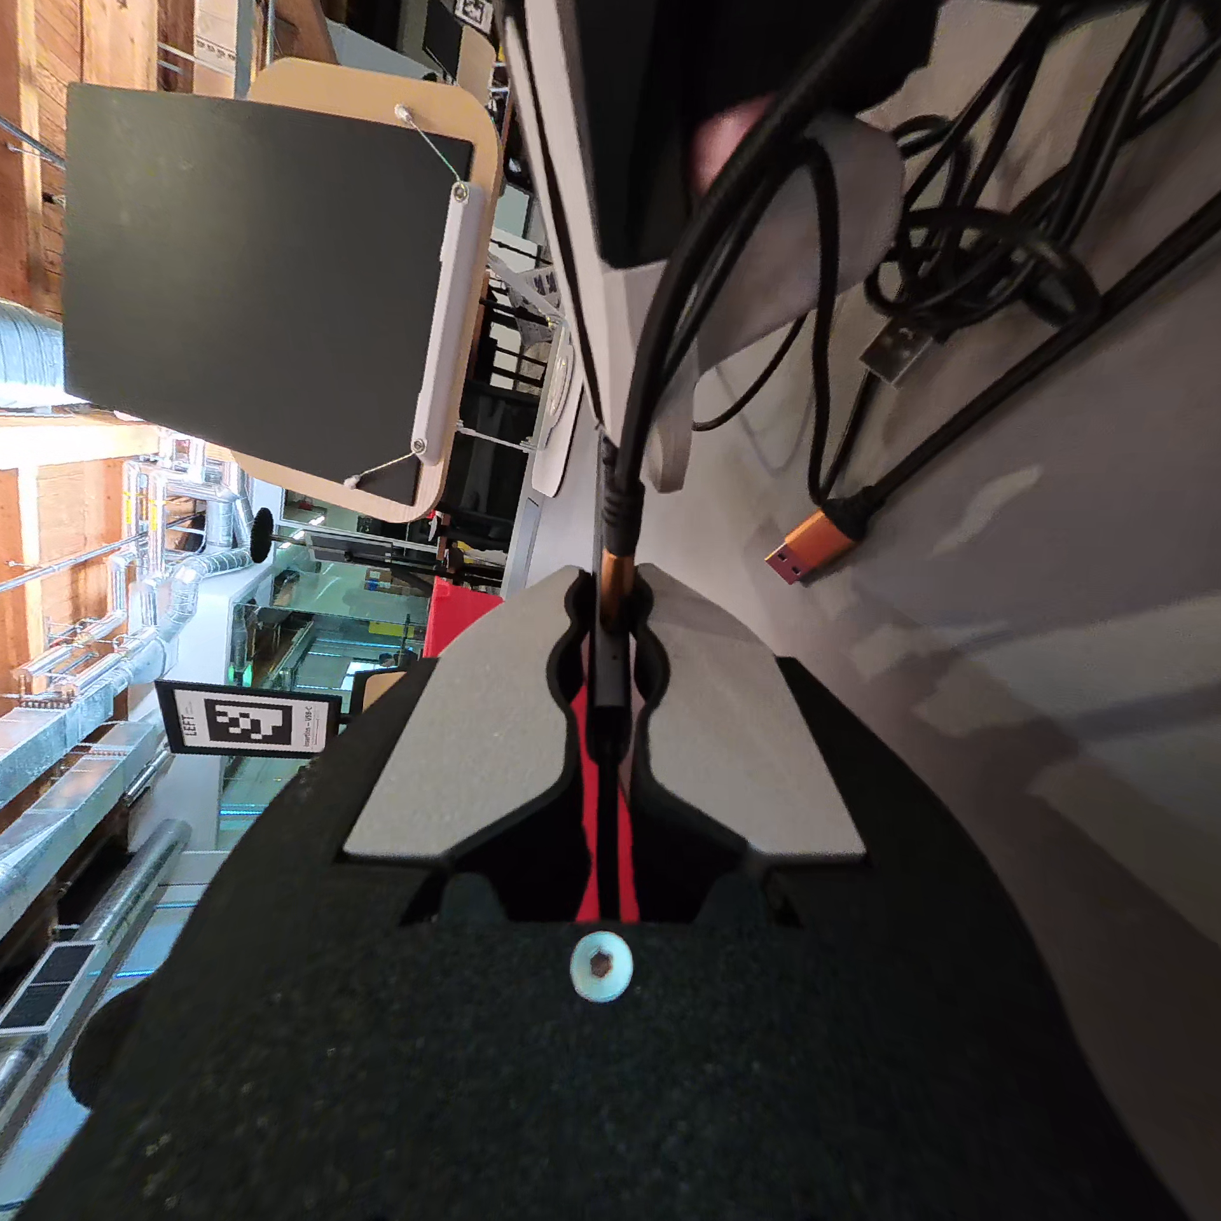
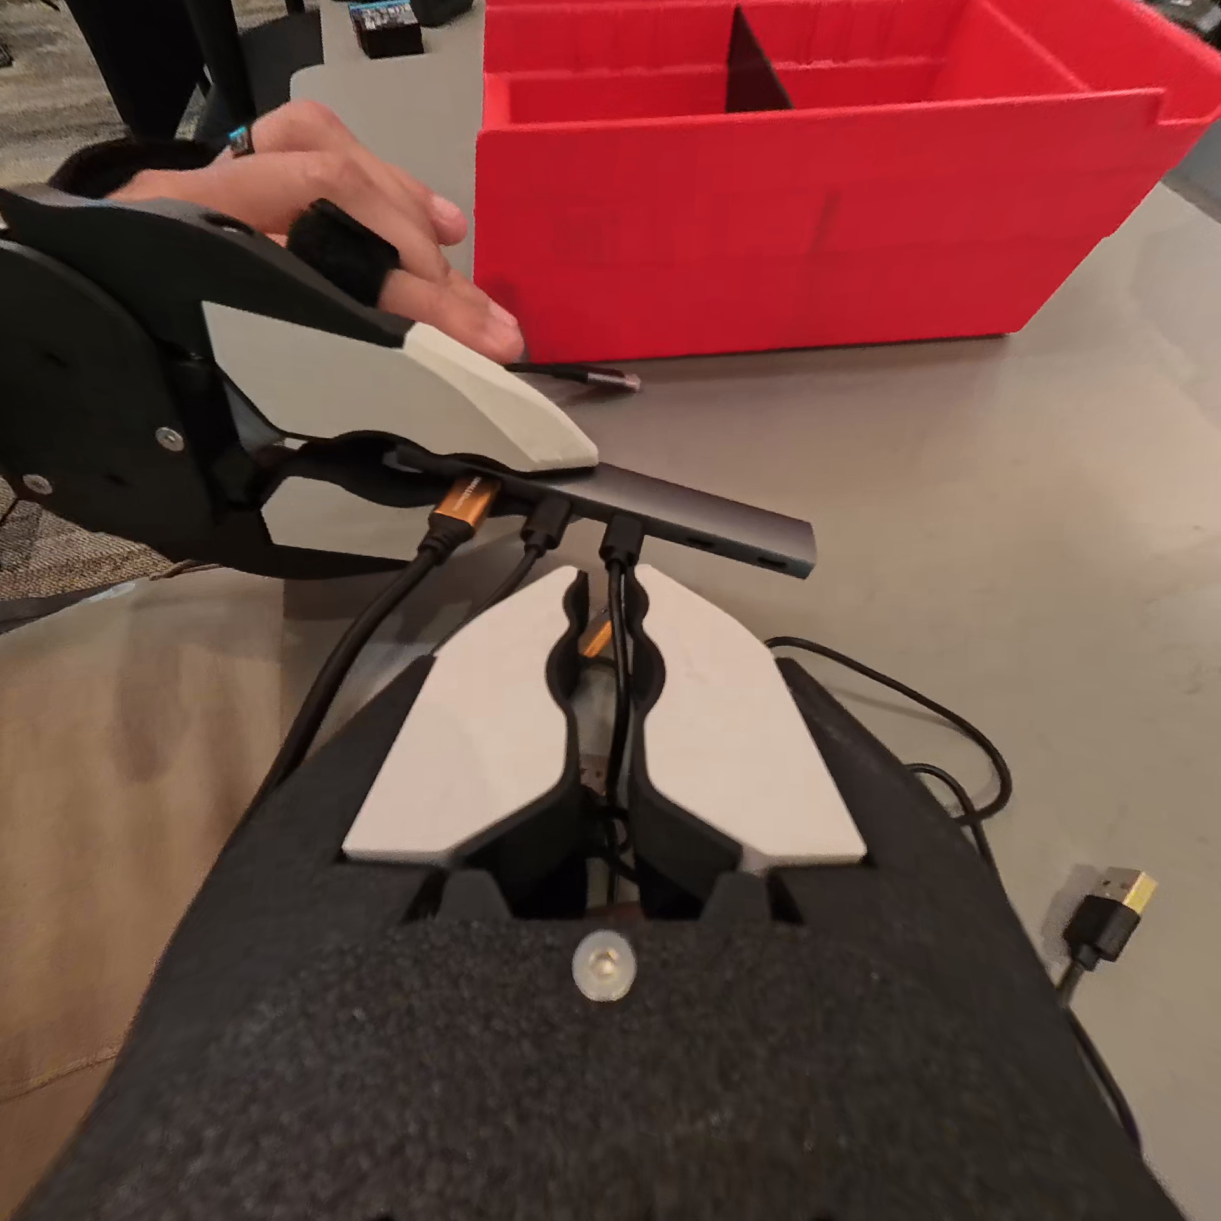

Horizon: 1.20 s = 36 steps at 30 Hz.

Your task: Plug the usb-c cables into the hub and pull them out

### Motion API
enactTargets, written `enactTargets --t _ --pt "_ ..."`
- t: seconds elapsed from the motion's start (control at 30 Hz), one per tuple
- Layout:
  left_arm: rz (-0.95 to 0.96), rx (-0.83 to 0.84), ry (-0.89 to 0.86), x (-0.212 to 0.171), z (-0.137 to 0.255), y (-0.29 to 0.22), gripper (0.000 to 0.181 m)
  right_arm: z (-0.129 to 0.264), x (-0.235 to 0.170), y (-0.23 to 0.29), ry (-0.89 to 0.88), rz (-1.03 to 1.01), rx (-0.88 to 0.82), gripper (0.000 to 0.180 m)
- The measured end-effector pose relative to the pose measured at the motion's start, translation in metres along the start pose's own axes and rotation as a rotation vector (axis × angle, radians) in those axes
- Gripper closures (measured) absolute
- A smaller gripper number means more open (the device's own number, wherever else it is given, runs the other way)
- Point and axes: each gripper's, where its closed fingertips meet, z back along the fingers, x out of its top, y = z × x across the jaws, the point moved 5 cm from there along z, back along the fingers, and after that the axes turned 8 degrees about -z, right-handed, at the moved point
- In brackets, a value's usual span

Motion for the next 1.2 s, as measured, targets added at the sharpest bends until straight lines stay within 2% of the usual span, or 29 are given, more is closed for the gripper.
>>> enactTargets --t 0.13,0.2,0.37,0.63,0.73,0.87,1.0,1.13,1.2 --pt "-0.015 0.007 0.003 0.0 0.001 0.0 0.172 -0.001 0.0 0.0 -0.03 -0.032 -0.001 0.171" --pt "-0.02 0.018 -0.011 0.002 0.002 0.001 0.172 -0.001 0.001 -0.003 -0.038 -0.034 -0.025 0.177" --pt "0.011 0.024 -0.037 0.004 0.002 0.002 0.172 0.0 0.001 -0.003 0.002 0.013 -0.073 0.178" --pt "-0.03 0.003 -0.069 0.013 0.0 -0.004 0.172 -0.001 -0.007 -0.011 0.027 0.007 -0.03 0.179" --pt "-0.028 0.004 -0.12 0.017 0.004 -0.002 0.172 0.003 -0.007 -0.01 0.019 0.006 0.031 0.179" --pt "0.114 0.009 -0.286 0.02 0.014 0.006 0.171 0.021 -0.005 -0.003 -0.007 -0.036 0.228 0.179" --pt "0.138 0.029 -0.37 0.022 0.022 0.006 0.164 0.027 -0.009 0.006 0.035 -0.089 0.363 0.178" --pt "0.109 0.012 -0.344 0.022 0.017 -0.001 0.171 0.021 -0.009 0.012 0.039 -0.045 0.331 0.179" --pt "0.067 -0.006 -0.26 0.019 0.01 -0.003 0.171 0.015 -0.007 0.007 0.044 0.031 0.192 0.178"
